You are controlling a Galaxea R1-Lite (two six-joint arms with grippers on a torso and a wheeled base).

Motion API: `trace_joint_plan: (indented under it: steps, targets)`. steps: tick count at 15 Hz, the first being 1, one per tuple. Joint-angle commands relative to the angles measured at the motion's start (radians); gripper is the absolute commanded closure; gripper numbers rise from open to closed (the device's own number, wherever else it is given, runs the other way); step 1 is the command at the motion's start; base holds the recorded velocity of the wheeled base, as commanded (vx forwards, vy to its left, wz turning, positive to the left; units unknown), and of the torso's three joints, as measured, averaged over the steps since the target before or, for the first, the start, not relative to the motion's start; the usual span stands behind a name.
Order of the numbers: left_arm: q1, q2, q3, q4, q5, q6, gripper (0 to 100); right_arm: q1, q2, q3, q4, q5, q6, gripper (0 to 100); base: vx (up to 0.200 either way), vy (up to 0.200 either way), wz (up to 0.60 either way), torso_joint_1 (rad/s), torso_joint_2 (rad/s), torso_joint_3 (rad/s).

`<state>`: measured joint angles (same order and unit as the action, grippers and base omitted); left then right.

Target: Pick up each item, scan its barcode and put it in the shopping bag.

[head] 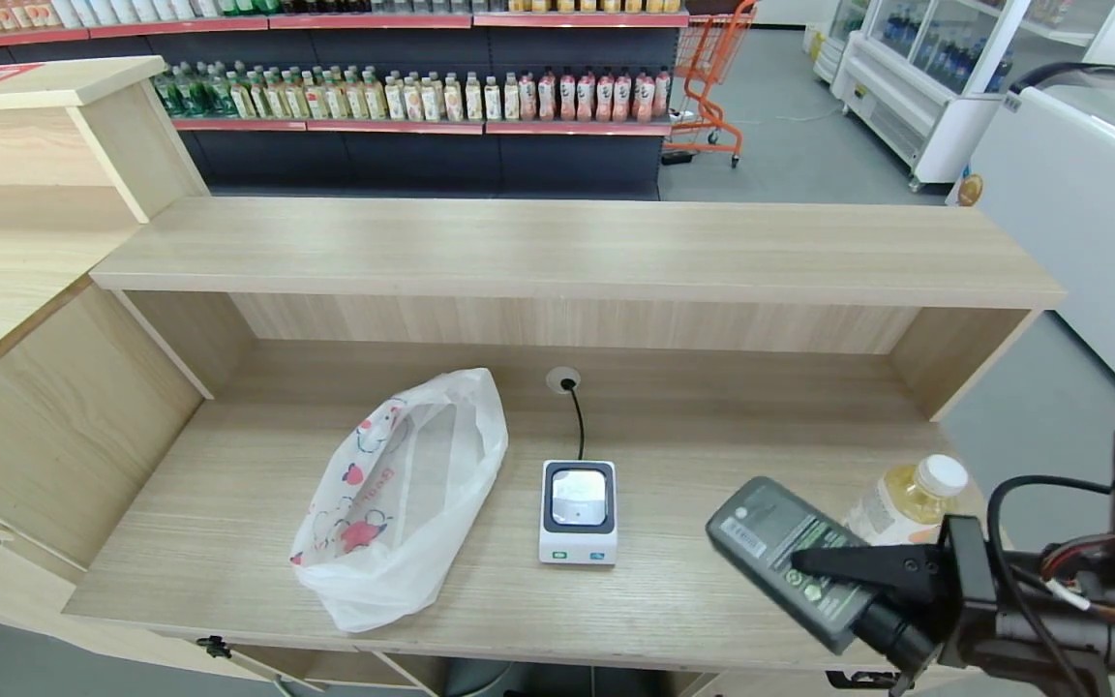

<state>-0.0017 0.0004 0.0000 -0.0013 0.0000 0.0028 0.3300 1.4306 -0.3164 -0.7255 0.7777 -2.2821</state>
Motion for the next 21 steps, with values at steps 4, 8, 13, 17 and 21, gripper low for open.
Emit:
trace_joint_plan:
  steps: [4,8,13,17,21]
  targets:
    - [0.0,0.001,0.0,0.0,0.0,0.0,0,0.139,0.067,-0.046,0.048,0.003,-0.215,100,0.0,0.0,0.0,0.0,0.0,0.0]
    - [0.0,0.001,0.0,0.0,0.0,0.0,0,0.228,0.057,-0.066,0.049,0.003,-0.315,100,0.0,0.0,0.0,0.0,0.0,0.0]
    - [0.002,0.001,0.0,0.0,0.0,0.0,0,0.231,0.002,-0.076,0.048,0.002,-0.405,100,0.0,0.0,0.0,0.0,0.0,0.0]
    - [0.002,0.001,0.0,0.0,0.0,0.0,0,0.233,-0.015,-0.066,0.049,0.002,-0.445,100,0.0,0.0,0.0,0.0,0.0,0.0]
    - [0.0,0.001,0.0,0.0,0.0,0.0,0,0.238,-0.073,-0.061,0.048,0.008,-0.474,100,0.0,0.0,0.0,0.0,0.0,0.0]
